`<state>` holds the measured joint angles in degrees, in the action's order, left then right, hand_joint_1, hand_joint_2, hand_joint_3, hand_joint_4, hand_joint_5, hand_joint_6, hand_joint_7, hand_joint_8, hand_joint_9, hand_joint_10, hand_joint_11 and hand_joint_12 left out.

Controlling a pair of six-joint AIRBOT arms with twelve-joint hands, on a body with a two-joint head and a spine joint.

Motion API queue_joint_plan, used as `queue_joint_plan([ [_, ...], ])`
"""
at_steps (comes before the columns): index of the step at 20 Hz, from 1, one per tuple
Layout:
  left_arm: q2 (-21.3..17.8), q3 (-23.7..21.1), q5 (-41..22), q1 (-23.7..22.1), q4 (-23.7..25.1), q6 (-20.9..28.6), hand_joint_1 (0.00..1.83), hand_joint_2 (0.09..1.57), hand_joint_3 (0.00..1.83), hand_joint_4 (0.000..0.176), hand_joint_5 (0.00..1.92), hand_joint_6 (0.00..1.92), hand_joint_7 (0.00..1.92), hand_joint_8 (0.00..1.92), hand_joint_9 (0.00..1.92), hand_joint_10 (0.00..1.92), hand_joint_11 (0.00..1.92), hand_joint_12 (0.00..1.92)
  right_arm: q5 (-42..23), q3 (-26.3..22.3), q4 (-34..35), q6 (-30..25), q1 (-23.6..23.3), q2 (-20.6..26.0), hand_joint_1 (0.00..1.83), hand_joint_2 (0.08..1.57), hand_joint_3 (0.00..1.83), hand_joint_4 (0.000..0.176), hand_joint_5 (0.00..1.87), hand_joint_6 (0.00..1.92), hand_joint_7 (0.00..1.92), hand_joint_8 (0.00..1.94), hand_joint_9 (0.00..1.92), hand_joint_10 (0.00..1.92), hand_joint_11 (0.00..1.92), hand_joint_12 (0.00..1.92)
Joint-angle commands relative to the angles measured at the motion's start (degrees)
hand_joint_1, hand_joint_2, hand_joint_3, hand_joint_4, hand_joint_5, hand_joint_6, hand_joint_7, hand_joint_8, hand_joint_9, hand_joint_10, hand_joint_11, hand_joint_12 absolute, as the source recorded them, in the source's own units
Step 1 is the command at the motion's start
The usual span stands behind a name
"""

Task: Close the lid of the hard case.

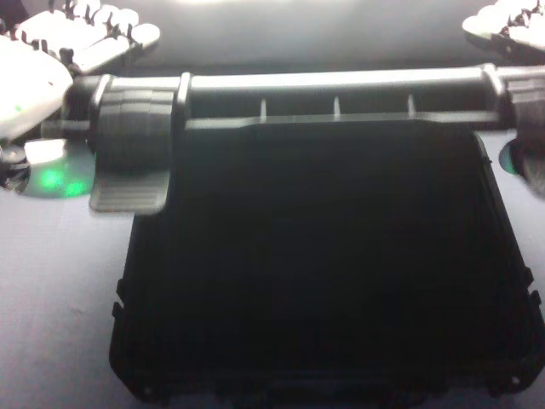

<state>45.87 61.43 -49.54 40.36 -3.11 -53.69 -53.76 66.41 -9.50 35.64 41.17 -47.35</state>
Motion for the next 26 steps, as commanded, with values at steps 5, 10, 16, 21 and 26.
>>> queue_joint_plan([
  [5,-4.6,-4.18,-13.32,4.98,-0.9,0.82,0.0,1.14,0.0,0.0,0.07,0.0,0.07,0.01,0.06,0.01,0.03,0.01,-9.29,-2.17,2.17,-0.46,3.35,1.95,0.31,1.3,0.01,0.0,0.01,0.0,0.0,0.0,0.0,0.0,0.03,0.07],
  [10,-7.58,-7.83,-19.46,13.51,-3.69,0.85,0.0,1.13,0.0,0.0,0.02,0.0,0.02,0.0,0.04,0.0,0.03,0.01,-9.92,-2.99,3.66,-1.66,7.91,2.3,0.29,1.28,0.0,0.0,0.02,0.0,0.05,0.01,0.01,0.0,0.0,0.07],
  [16,-8.4,-8.8,-22.94,19.46,-7.43,1.28,0.0,1.15,0.0,0.0,0.03,0.01,0.02,0.0,0.02,0.0,0.02,0.01,-13.48,-4.45,8.4,-1.77,14.52,3.52,0.23,1.19,0.0,0.0,0.06,0.01,0.06,0.01,0.05,0.01,0.04,0.1],
  [21,-9.62,-9.9,-25.63,24.24,-10.37,1.28,0.0,1.17,0.01,0.0,0.03,0.0,0.01,0.0,0.03,0.01,0.02,0.01,-17.36,-5.07,12.42,-1.77,18.73,4.87,0.23,1.16,0.0,0.0,0.04,0.0,0.04,0.0,0.04,0.01,0.02,0.08],
  [26,-10.67,-11.24,-29.83,27.77,-12.84,1.29,0.0,1.19,0.01,0.0,0.02,0.0,0.03,0.01,0.04,0.01,0.01,0.0,-21.01,-6.17,14.27,-1.74,21.2,5.48,0.23,1.16,0.0,0.0,0.03,0.0,0.03,0.0,0.0,0.0,0.0,0.03],
])
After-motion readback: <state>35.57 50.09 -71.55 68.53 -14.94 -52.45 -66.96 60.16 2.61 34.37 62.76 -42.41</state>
